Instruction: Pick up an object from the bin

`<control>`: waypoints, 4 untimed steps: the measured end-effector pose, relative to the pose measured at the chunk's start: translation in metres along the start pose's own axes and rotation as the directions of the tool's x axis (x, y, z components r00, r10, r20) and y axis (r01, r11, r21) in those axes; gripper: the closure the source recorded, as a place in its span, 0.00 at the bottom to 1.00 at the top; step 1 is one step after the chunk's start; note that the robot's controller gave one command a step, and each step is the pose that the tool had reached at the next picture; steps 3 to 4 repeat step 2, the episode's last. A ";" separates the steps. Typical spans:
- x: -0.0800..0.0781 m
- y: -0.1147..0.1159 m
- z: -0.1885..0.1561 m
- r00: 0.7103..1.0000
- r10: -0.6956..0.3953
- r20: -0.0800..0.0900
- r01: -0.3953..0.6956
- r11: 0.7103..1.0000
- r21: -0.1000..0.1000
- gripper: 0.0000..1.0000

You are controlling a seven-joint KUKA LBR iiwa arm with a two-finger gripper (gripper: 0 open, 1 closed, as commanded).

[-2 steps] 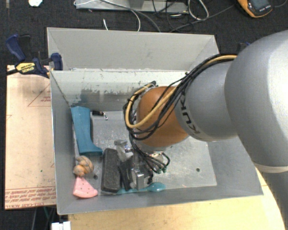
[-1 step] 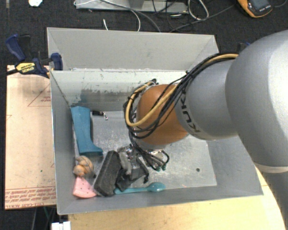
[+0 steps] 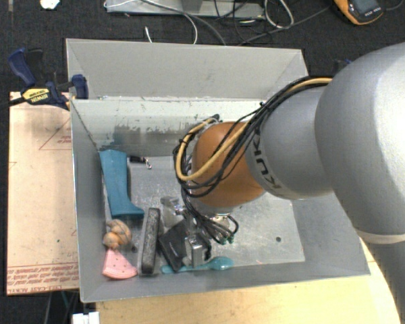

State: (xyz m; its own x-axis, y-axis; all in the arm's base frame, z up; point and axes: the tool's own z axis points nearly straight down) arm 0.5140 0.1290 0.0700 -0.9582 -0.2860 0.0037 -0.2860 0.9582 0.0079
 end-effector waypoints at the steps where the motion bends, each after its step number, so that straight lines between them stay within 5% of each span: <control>1: 0.000 0.000 -0.001 1.000 0.000 0.000 0.000 1.000 -0.001 1.00; 4: 0.000 0.000 -0.001 1.000 0.000 0.000 0.000 1.000 -0.001 1.00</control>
Offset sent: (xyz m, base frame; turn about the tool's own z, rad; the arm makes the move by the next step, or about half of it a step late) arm 0.0000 0.0000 0.0000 0.0000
